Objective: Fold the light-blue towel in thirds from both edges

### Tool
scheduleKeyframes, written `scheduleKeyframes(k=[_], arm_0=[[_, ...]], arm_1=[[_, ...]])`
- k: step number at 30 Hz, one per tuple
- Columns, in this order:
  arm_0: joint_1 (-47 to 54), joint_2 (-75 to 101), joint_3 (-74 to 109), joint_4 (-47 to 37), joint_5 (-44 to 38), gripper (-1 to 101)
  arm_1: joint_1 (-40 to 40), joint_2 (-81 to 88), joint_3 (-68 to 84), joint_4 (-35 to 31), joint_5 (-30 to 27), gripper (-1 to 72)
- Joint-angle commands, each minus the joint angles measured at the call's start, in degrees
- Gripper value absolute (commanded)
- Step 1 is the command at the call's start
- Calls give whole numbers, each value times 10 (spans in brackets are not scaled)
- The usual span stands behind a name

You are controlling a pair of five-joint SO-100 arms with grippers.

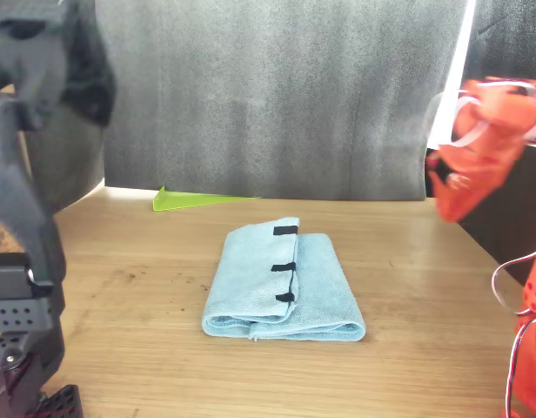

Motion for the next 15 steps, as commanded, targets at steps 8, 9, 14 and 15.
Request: scheduleKeyframes(k=[8, 9, 14, 15], arm_0=[[22, 318, 496, -202, -10, -2], [20, 355, 529, -207, -11, -2], [7, 540, 625, -148, -13, -2], [9, 587, 644, -132, -15, -2]], arm_1=[[-59, 304, 336, -111, -33, -1], [-59, 336, 359, -107, -33, -1], [-91, 449, 422, -91, -20, -1], [-94, 461, 433, -88, -21, -1]])
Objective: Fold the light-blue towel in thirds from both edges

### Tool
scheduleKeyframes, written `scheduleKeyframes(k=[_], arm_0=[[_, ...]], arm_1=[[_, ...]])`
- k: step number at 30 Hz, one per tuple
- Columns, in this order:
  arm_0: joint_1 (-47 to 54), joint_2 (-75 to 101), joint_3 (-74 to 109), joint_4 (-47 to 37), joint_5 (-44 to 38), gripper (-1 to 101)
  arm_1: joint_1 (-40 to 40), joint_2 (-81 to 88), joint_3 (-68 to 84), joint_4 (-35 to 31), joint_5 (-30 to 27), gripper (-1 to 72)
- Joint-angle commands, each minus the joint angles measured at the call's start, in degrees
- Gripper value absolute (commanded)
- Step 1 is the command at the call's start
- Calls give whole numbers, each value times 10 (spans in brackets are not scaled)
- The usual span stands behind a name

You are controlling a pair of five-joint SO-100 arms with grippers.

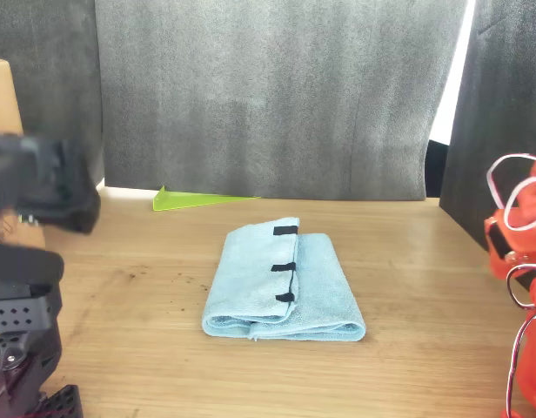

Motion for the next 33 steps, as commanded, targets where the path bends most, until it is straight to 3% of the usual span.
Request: scheduleKeyframes(k=[1, 4, 11, 18, 33], arm_0=[[4, 167, 55, 61, -1, -2], [4, 335, 93, 144, -2, -3], [3, 345, 105, 142, -4, -3], [9, 345, 106, 140, -8, -3], [14, 345, 107, 136, -9, -3]], arm_1=[[-13, 56, 25, 17, 9, -1], [-19, 125, 47, 42, 11, 3], [-6, 330, 105, 125, 19, 31], [-18, 330, 104, 124, 63, 25], [-18, 330, 104, 124, 63, 0]])
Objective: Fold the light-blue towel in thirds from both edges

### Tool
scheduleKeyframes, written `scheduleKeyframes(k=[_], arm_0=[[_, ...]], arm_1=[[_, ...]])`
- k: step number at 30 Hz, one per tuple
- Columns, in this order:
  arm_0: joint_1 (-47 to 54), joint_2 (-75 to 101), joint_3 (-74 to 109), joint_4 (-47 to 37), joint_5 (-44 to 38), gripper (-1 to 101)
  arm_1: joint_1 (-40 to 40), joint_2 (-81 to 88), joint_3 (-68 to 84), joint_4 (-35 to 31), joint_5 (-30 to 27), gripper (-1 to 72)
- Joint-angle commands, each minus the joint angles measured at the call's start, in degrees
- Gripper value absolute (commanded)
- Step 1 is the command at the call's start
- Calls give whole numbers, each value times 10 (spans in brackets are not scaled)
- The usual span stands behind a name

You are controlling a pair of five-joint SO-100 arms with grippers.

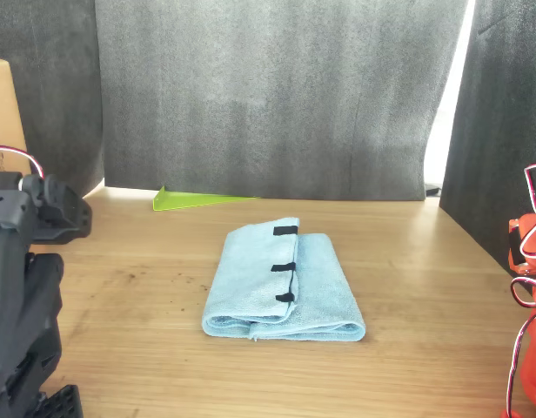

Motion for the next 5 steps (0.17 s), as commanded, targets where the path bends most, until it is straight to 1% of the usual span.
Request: scheduleKeyframes(k=[1, 5], arm_0=[[4, 4, 3, -1, 8, -3], [3, 4, 3, -1, 10, -3]], arm_1=[[5, 6, 4, 8, 7, 0], [8, 6, 4, 8, 4, 0]])
